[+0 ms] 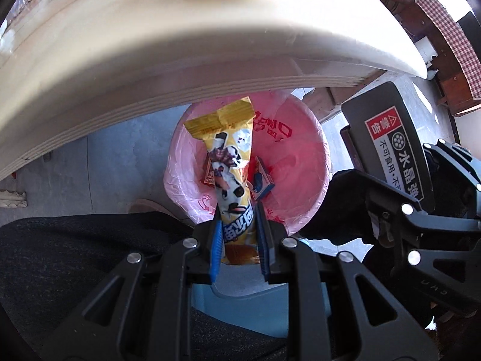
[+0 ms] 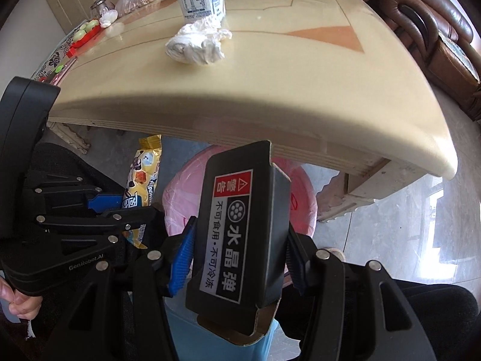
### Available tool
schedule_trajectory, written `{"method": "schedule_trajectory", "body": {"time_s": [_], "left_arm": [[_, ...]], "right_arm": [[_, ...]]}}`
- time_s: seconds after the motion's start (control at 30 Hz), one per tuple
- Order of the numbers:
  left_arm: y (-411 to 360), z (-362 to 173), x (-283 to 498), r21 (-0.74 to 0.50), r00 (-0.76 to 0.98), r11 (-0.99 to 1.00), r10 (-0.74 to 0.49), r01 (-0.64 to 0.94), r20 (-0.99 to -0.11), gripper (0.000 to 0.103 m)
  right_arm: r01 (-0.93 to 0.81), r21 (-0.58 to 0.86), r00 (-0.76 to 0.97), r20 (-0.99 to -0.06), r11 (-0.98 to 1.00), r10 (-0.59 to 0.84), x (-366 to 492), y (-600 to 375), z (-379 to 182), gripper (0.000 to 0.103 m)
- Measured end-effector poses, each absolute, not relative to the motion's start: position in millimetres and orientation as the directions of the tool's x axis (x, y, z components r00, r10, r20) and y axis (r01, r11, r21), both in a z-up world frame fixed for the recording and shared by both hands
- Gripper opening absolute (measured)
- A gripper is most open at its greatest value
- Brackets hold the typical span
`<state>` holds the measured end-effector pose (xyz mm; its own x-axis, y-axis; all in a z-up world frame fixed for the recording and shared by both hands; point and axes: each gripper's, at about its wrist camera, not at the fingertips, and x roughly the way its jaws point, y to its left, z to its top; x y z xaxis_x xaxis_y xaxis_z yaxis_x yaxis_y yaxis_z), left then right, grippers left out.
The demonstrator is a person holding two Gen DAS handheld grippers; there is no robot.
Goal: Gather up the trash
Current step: 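Carry the snack wrapper and black box off the table down over the bin, then open both tools to drop the wrapper and black box into the bin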
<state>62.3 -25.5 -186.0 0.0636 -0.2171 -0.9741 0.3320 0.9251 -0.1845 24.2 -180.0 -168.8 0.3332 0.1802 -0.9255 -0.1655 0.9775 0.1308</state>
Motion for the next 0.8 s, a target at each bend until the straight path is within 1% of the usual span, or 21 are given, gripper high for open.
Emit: {"method": "schedule_trajectory", "body": {"time_s": [0.13,0.27,0.67,0.8], "left_arm": [[-25,-209,66,-0.232,0.017,0.929,-0.247,0.288,-0.969,0.021],[-24,-230,72,-0.259,-0.028,0.933,-0.260,0.248,-0.965,0.021],[-30,-278,81,-0.230,-0.113,0.952,-0.211,0.201,-0.971,0.021],[-34,-290,86,-0.243,-0.147,0.952,-0.217,0.188,-0.965,0.021]], "right_arm": [[-0.123,0.169,0.307,-0.931,0.978,0.199,27,-183,-191,0.053],[-0.111,0.169,0.276,-0.942,0.979,0.194,33,-184,-215,0.053],[-0.086,0.157,0.166,-0.971,0.984,0.170,50,-188,-274,0.053],[-0.086,0.168,0.126,-0.976,0.982,0.178,56,-186,-292,0.053]]}}
